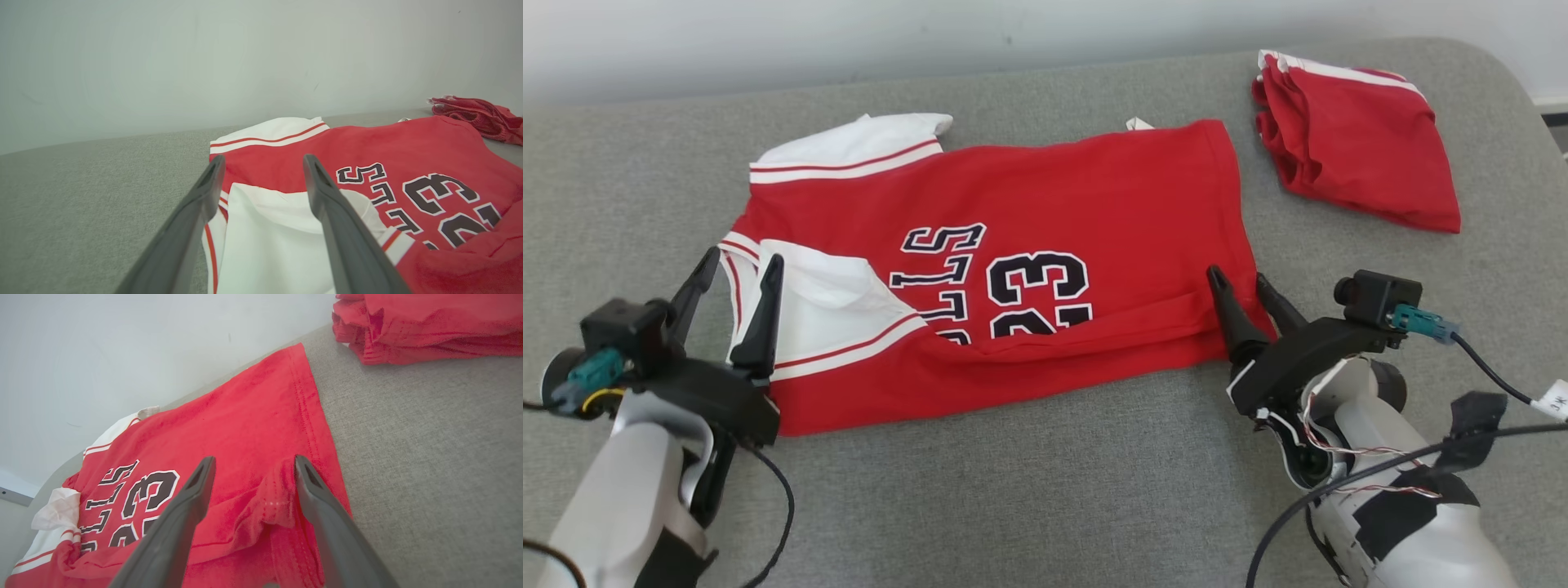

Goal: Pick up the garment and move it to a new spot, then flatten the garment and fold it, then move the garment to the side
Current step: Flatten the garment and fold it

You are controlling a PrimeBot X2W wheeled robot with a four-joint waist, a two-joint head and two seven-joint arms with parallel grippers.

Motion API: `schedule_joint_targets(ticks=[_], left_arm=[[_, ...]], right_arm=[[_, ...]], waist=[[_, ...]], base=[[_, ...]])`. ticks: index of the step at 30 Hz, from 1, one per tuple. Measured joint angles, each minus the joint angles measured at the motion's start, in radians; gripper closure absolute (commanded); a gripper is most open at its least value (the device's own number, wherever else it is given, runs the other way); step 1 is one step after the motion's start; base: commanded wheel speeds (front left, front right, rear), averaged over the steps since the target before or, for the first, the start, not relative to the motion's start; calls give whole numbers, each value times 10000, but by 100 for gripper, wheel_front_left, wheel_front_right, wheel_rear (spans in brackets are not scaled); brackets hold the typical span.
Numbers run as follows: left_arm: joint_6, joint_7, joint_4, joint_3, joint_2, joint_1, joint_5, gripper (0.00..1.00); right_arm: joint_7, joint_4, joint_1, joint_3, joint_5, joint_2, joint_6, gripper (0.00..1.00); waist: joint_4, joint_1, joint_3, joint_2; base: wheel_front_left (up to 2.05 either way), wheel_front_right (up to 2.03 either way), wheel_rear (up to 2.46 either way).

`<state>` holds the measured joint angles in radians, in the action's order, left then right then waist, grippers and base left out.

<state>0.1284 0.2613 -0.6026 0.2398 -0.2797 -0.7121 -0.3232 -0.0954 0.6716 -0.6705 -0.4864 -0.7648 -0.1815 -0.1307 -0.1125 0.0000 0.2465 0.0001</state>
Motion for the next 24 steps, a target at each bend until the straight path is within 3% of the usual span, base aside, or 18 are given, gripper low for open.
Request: schedule_joint_targets(ticks=[10, 24], left_arm=[[-240, 8, 1670, -834, 295, 1948, 466, 0], [-370, 6, 2374, -1388, 1032, 3389, 1009, 0]], right_arm=[[-817, -433, 824, -541, 980, -817, 0, 0], [-840, -583, 1645, 173, 2153, -1005, 0, 0]], waist=[[312, -1, -455, 0], [547, -1, -280, 0]], base=[[0, 0, 0], [0, 0, 0]])
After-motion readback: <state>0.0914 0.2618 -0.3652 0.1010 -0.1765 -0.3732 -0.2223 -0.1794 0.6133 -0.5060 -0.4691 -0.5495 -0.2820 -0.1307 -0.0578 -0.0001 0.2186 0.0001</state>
